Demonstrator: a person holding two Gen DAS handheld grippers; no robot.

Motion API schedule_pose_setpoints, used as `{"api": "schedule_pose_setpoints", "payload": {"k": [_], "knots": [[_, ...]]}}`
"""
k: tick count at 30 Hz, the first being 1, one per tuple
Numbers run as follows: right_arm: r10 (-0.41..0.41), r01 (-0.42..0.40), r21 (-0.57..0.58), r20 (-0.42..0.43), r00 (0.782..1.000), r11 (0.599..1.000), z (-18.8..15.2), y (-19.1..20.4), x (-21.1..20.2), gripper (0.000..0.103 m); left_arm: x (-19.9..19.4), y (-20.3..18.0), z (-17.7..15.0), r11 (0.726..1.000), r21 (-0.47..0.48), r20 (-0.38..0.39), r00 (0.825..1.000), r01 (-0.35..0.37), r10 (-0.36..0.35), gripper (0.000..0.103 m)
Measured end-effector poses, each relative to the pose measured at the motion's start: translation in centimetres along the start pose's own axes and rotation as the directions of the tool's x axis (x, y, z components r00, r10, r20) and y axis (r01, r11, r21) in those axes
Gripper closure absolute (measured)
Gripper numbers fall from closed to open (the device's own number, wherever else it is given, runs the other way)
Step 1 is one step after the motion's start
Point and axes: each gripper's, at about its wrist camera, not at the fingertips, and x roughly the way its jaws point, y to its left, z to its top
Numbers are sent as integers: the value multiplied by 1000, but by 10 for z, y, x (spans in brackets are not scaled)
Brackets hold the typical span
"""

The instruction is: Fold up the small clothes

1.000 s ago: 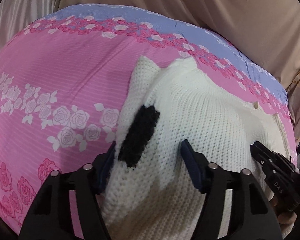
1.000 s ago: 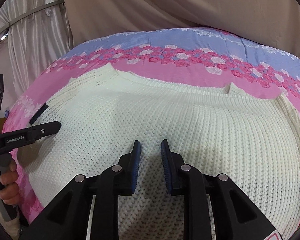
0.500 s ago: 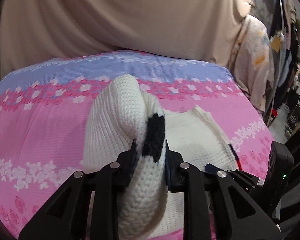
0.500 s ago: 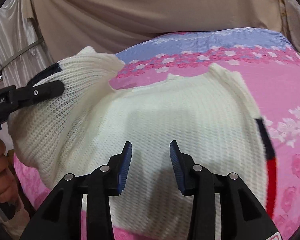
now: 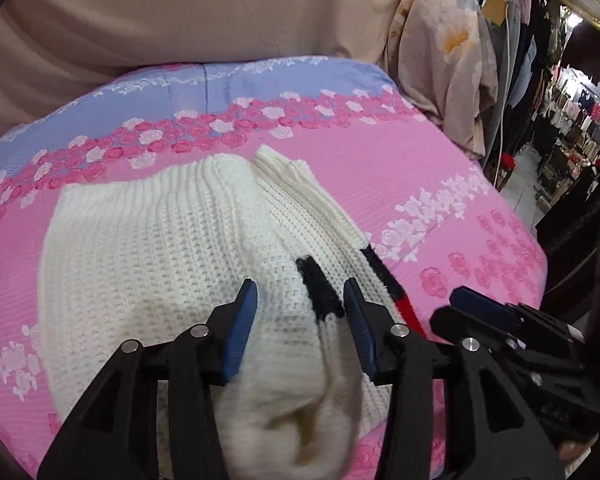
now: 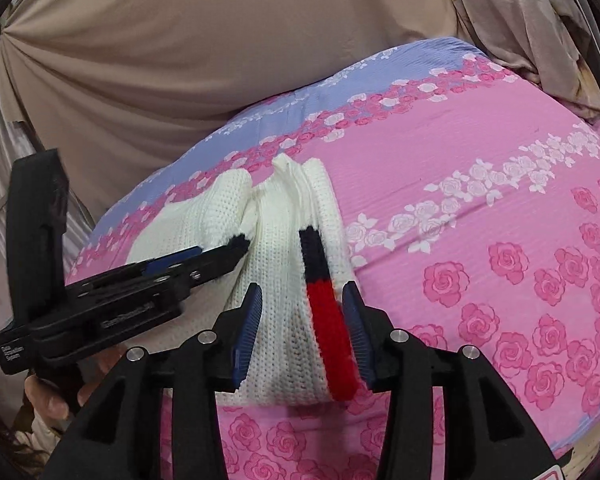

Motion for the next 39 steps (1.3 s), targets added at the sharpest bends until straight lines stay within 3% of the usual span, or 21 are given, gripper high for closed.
{"api": "schedule_pose_setpoints", "payload": {"k": [1,2,4,9,12,17,19,20,22,26,28,31,34,35,37,39], "knots": [[26,-26,-8,2,1000,1000,6,4,0,51,-16,7,-1,1000,-9,27,1000,-4,4,57],[53,-53,-14,-3,999,998,13,7,3,43,-34,16,-3,1000,-23,55,998,-9,10,45],[115,-116,-19,-29,993,993,24,16,13,34,-63,36,-11,998,-61,93,995,-21,27,36],[220,-216,40,-186,958,976,31,41,65,31,-86,78,-39,980,-173,42,993,-101,109,36],[220,-212,61,-275,936,975,27,54,94,31,-83,89,-58,970,-214,-6,993,-119,120,36],[204,-199,49,-322,924,979,18,66,114,31,-54,90,-76,968,-219,-87,990,-124,107,36],[204,-203,36,-317,926,978,19,68,117,47,-46,92,-79,966,-223,-109,988,-129,107,36],[205,-208,23,-311,928,978,23,70,115,75,-43,92,-79,965,-223,-116,987,-138,114,36],[261,-266,16,-266,928,964,36,70,100,80,-45,92,-77,964,-225,-111,987,-140,117,36],[362,-370,-57,-107,926,927,58,66,48,82,-61,86,-68,970,-216,-49,993,-115,107,31],[294,-300,-59,-95,951,952,54,45,50,81,-61,80,-63,973,-190,-28,992,-128,125,31],[151,-140,60,-249,957,988,33,-2,104,80,-41,75,-65,976,-174,-65,991,-127,118,31],[236,-208,150,-204,950,967,26,-21,95,78,-27,74,-69,976,-186,-111,989,-113,94,31],[215,-191,140,-179,960,971,27,-20,83,70,-29,73,-68,976,-187,-110,990,-107,87,31],[138,-131,64,-122,983,989,29,-10,56,68,-40,70,-64,977,-185,-86,992,-105,90,31],[139,-139,1,-105,985,990,27,-1,36,65,-54,69,-57,978,-187,-45,996,-90,83,31]]}}
